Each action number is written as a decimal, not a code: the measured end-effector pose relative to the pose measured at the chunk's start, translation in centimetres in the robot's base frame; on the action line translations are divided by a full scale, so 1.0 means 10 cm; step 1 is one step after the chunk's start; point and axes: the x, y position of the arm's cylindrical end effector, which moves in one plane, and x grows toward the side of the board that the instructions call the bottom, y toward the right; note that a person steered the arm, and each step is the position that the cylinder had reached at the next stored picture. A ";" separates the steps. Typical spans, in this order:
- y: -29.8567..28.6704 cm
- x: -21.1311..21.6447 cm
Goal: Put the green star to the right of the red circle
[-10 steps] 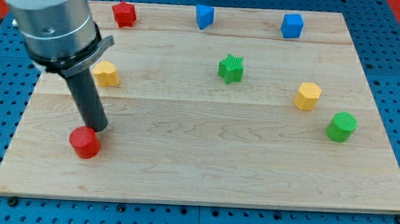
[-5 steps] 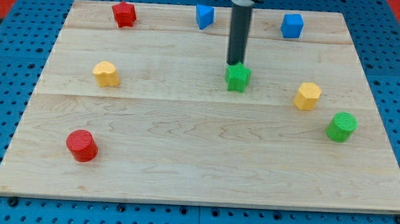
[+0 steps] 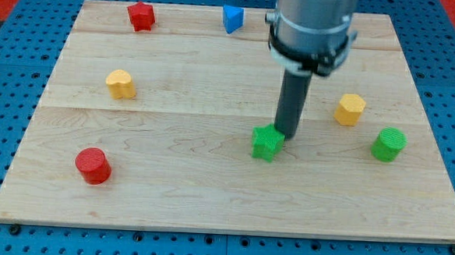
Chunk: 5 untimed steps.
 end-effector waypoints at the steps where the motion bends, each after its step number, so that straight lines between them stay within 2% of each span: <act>1: -0.38 0.13; 2: -0.33 0.02; 3: -0.53 -0.20; 4: -0.60 0.11; 5: -0.43 0.28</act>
